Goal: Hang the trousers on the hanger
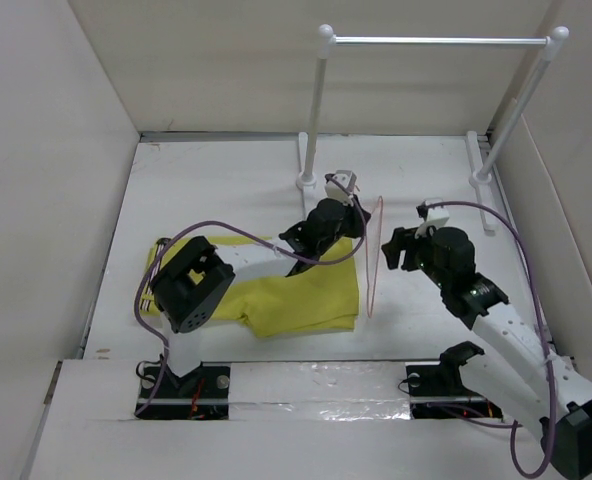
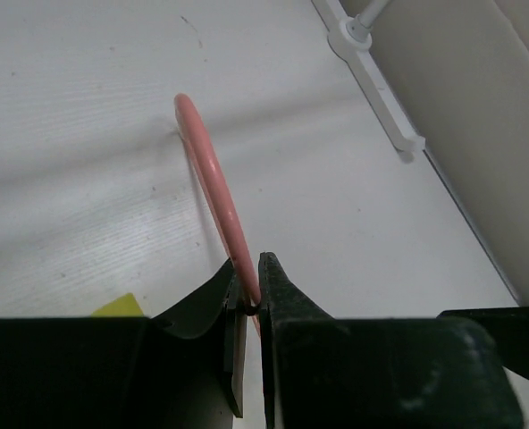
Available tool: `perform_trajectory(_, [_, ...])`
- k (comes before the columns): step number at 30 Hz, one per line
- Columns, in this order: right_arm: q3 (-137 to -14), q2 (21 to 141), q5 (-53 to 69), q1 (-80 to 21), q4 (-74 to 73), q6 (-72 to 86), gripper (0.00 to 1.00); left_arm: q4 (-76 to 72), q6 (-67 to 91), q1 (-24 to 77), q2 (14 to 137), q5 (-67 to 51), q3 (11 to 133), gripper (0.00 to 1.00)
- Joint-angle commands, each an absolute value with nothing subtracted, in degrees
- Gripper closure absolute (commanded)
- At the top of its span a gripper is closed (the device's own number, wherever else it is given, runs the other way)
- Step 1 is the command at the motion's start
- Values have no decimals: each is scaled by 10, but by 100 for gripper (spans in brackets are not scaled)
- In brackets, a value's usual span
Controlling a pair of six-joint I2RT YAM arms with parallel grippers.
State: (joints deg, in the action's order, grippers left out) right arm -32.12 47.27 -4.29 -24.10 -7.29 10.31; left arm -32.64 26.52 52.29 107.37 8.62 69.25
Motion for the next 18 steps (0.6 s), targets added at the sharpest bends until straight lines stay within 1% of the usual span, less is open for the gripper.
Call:
perform_trajectory(1, [-332, 435, -26, -247, -119, 101, 28, -433, 330, 534, 1005, 92, 640, 100])
perform_trajectory(3, [-325, 411, -7, -247, -112, 105, 51, -462, 362, 541, 991, 98, 592, 100])
perform_trajectory(4, [-324, 407, -4, -242, -105, 105, 67, -486, 373, 548, 977, 106, 578, 100])
perform_trajectory(5, [-323, 410, -3, -242, -101, 105, 90, -493, 382, 548, 971, 111, 567, 100])
perform_trajectory(6, [-323, 417, 30, -235, -95, 106, 99, -497, 396, 555, 966, 115, 549, 100])
perform_trajectory(8, [-316, 443, 64, -235, -60, 106, 100, -516, 410, 571, 948, 142, 525, 100])
perform_trajectory(9, [-315, 478, 102, -235, -48, 105, 100, -545, 417, 577, 942, 168, 494, 100])
perform_trajectory(10, [-316, 511, 112, -235, -40, 106, 100, -553, 420, 590, 937, 180, 482, 100])
perform_trajectory(12, [-309, 535, 128, -235, -25, 115, 100, -555, 424, 595, 937, 197, 458, 100])
perform_trajectory(14, [-294, 548, 148, -241, 33, 133, 100, -569, 435, 595, 935, 215, 434, 100])
perform_trajectory(16, [-277, 571, 156, -250, 72, 142, 96, -602, 437, 600, 940, 233, 396, 100])
perform_trajectory(17, [-276, 581, 156, -250, 75, 144, 91, -610, 438, 600, 945, 233, 388, 100])
perform_trajectory(18, [-276, 591, 155, -257, 78, 150, 89, -612, 439, 600, 948, 233, 375, 100])
